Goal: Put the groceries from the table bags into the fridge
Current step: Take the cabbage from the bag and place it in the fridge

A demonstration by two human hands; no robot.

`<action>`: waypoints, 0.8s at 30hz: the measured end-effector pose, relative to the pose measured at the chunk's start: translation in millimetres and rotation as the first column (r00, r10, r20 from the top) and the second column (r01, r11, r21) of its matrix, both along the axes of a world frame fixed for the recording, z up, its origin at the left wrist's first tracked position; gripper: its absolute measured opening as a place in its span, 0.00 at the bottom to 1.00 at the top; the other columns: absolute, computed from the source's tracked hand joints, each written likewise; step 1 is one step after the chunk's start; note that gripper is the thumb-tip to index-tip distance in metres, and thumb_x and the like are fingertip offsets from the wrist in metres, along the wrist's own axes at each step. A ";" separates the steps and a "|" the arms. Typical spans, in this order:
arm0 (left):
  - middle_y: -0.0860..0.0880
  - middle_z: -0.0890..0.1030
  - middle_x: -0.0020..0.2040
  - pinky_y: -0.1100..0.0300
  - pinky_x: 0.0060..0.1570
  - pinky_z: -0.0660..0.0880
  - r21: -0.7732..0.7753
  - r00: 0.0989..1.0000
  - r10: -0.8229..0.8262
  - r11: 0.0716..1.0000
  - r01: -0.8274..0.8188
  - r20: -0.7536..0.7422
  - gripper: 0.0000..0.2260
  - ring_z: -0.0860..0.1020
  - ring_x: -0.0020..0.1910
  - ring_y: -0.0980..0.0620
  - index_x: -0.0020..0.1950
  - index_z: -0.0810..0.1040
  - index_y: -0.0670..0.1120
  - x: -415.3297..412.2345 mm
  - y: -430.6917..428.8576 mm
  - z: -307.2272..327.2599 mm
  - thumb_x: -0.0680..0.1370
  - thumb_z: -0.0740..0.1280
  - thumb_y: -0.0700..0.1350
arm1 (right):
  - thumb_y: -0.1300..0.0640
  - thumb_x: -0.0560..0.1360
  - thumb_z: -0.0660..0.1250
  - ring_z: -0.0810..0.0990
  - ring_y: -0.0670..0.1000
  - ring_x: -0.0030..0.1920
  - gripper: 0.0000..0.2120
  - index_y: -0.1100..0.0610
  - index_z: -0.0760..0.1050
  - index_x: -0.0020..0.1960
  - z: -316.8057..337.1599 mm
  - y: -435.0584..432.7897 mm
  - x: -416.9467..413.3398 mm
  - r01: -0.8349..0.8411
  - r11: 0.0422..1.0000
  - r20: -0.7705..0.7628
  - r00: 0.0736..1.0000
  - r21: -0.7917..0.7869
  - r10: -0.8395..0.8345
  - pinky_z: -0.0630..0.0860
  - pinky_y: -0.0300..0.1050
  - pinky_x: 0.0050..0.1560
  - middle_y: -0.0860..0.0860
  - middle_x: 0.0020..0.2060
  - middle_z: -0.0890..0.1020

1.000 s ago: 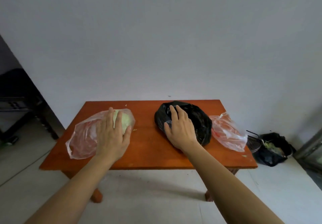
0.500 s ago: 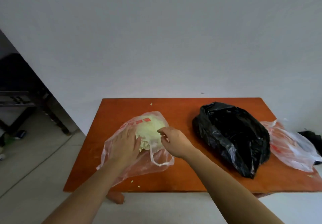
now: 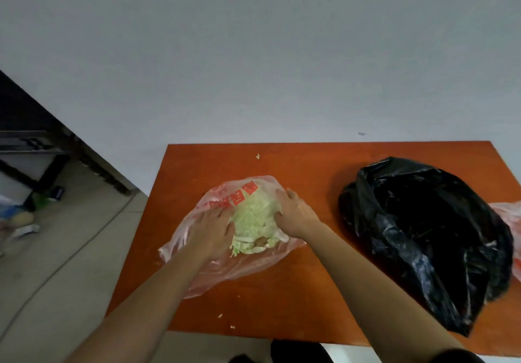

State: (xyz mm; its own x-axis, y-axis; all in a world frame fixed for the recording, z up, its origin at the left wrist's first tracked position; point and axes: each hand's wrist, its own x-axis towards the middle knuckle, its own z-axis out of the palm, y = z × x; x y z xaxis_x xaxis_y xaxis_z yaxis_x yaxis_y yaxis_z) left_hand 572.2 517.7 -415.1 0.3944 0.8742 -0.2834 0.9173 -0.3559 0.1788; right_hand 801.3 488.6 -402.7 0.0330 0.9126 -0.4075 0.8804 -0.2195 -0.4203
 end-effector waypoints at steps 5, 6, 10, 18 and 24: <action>0.49 0.78 0.60 0.53 0.48 0.78 0.073 0.978 0.066 0.994 -0.082 0.198 0.14 0.79 0.50 0.50 0.64 0.76 0.47 9.6 26.7 2.0 0.84 0.58 0.52 | 0.50 0.83 0.58 0.79 0.57 0.47 0.12 0.57 0.75 0.52 -14.0 18.7 17.5 -0.008 0.986 0.038 0.999 0.168 0.002 0.71 0.47 0.41 0.53 0.47 0.77; 0.49 0.79 0.56 0.53 0.47 0.77 0.122 0.974 0.060 0.989 -0.088 0.217 0.13 0.78 0.49 0.49 0.61 0.78 0.46 11.7 33.8 3.5 0.83 0.59 0.51 | 0.49 0.83 0.58 0.78 0.56 0.45 0.12 0.56 0.74 0.51 -13.8 20.4 21.6 0.035 0.974 0.031 0.999 0.224 -0.044 0.71 0.47 0.40 0.52 0.46 0.76; 0.52 0.75 0.47 0.56 0.44 0.69 0.293 0.954 0.015 0.950 -0.107 0.300 0.08 0.75 0.49 0.50 0.54 0.79 0.46 28.7 72.0 9.6 0.82 0.64 0.48 | 0.48 0.83 0.58 0.79 0.57 0.46 0.13 0.56 0.76 0.56 -17.3 34.8 31.7 0.206 0.928 -0.017 0.977 0.310 -0.212 0.75 0.50 0.40 0.52 0.50 0.76; 0.54 0.85 0.43 0.60 0.35 0.72 -0.072 0.959 0.155 0.987 -0.142 0.236 0.08 0.82 0.44 0.53 0.45 0.87 0.56 63.3 155.0 -25.5 0.75 0.72 0.58 | 0.60 0.79 0.64 0.81 0.58 0.45 0.13 0.53 0.79 0.63 -27.1 27.0 15.2 0.198 0.939 -0.069 0.980 0.282 -0.186 0.74 0.48 0.40 0.49 0.50 0.75; 0.53 0.85 0.51 0.57 0.53 0.76 -0.314 0.906 0.246 0.940 -0.135 0.345 0.14 0.81 0.53 0.53 0.51 0.87 0.48 68.6 161.7 -61.5 0.74 0.73 0.57 | 0.52 0.84 0.55 0.80 0.59 0.55 0.18 0.58 0.78 0.63 -39.0 23.6 8.7 0.329 0.943 -0.119 0.940 0.054 -0.321 0.75 0.50 0.57 0.58 0.55 0.82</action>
